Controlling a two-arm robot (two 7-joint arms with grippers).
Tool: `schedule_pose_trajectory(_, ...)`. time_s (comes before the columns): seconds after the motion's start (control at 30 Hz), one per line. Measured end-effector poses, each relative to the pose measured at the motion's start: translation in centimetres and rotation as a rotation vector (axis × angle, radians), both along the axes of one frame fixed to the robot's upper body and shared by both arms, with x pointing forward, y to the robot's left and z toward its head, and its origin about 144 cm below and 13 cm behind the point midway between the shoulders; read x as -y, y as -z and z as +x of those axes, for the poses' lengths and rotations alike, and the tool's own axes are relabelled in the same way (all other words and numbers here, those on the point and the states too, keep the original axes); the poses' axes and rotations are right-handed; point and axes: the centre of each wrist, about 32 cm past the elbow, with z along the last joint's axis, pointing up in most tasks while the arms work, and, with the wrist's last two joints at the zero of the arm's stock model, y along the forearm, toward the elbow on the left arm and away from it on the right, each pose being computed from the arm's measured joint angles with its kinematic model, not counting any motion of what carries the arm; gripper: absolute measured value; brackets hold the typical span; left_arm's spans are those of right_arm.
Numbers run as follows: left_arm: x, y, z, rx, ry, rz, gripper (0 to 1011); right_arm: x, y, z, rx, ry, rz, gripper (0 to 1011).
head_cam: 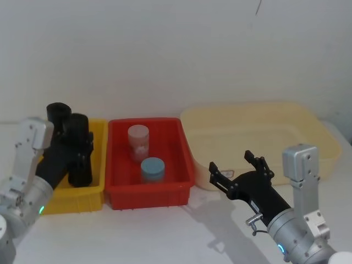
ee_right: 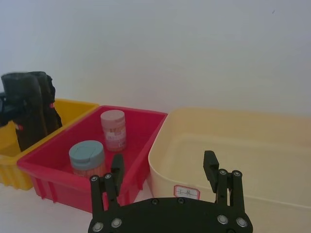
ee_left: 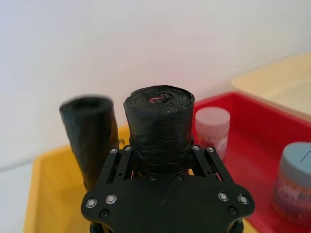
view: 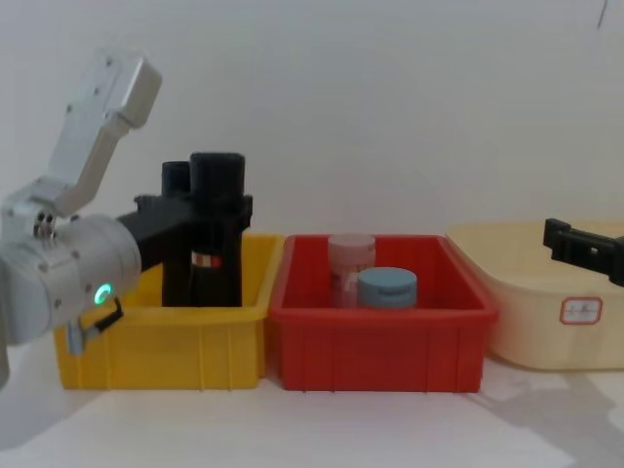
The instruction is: Pick up the garbage bag with the one hand and transfer it to the other hand.
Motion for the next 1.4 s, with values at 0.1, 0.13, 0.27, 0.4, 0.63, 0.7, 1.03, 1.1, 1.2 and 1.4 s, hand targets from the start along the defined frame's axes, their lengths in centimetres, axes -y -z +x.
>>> schedule_pose_trajectory(0.1, -0.1, -1.4, 0.3, 0.028, 0.022, 0.022, 460, 0.0, 0.0, 0.0, 0.000, 0.000, 0.000, 1000)
schedule_pose_trajectory(0.13, -0.1, -1.4, 0.3, 0.028, 0.022, 0.022, 460, 0.0, 0.0, 0.0, 0.000, 0.000, 0.000, 1000)
schedule_pose_trajectory(0.27, -0.1, -3.6, 0.8, 0.069, 0.059, 0.047, 460, 0.0, 0.0, 0.0, 0.000, 0.000, 0.000, 1000)
schedule_pose_trajectory(0.4, 0.0, -5.6, 1.2, 0.105, 0.099, 0.065, 460, 0.0, 0.0, 0.0, 0.000, 0.000, 0.000, 1000)
schedule_pose_trajectory(0.63, 0.6, -9.1, 2.1, 0.166, 0.190, 0.093, 460, 0.0, 0.0, 0.0, 0.000, 0.000, 0.000, 999)
schedule_pose_trajectory(0.7, 1.0, -10.1, 2.5, 0.182, 0.224, 0.096, 460, 0.0, 0.0, 0.0, 0.000, 0.000, 0.000, 1000)
schedule_pose_trajectory(1.03, 3.3, -11.9, 4.3, 0.192, 0.368, 0.086, 460, 0.0, 0.0, 0.0, 0.000, 0.000, 0.000, 1000)
schedule_pose_trajectory(1.1, 3.8, -12.0, 4.7, 0.188, 0.393, 0.081, 460, 0.0, 0.0, 0.0, 0.000, 0.000, 0.000, 1000)
schedule_pose_trajectory(1.2, 4.8, -11.9, 5.2, 0.178, 0.437, 0.068, 460, 0.0, 0.0, 0.0, 0.000, 0.000, 0.000, 1000)
schedule_pose_trajectory(1.4, 7.1, -11.1, 6.4, 0.137, 0.527, 0.028, 460, 0.0, 0.0, 0.0, 0.000, 0.000, 0.000, 1000)
